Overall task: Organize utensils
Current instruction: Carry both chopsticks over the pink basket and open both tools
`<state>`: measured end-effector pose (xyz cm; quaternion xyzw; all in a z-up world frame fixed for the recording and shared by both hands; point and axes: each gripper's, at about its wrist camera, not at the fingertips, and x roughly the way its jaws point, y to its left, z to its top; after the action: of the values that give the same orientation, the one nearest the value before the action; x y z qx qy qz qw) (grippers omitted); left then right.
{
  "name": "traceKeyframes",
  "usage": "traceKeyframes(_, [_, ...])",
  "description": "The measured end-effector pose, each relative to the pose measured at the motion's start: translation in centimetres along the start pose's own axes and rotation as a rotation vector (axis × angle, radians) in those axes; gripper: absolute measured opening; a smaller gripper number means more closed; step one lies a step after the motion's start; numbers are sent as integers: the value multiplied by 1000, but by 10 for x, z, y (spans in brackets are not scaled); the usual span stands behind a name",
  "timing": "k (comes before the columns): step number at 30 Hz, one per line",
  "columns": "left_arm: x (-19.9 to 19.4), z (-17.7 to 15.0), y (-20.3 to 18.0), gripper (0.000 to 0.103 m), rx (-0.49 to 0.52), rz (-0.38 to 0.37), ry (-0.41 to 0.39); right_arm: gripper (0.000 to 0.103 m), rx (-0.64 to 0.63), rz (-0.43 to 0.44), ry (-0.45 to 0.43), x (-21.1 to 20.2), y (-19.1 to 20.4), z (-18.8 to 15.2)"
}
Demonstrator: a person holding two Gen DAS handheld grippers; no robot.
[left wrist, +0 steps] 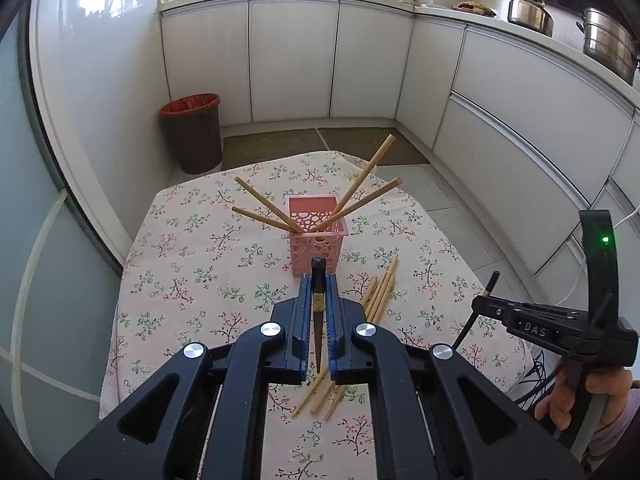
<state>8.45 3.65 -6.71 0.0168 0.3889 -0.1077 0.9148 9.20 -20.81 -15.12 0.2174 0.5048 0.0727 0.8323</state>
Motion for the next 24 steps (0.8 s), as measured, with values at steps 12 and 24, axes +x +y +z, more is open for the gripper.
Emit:
traceKeyframes(12, [-24,76,-6,6,-39,9,-139,7,-26,135,-141,-71,18,36])
traceKeyframes(24, [48,138,-9,7,-86,88,-169,7,-96,227,-260,-104,52,95])
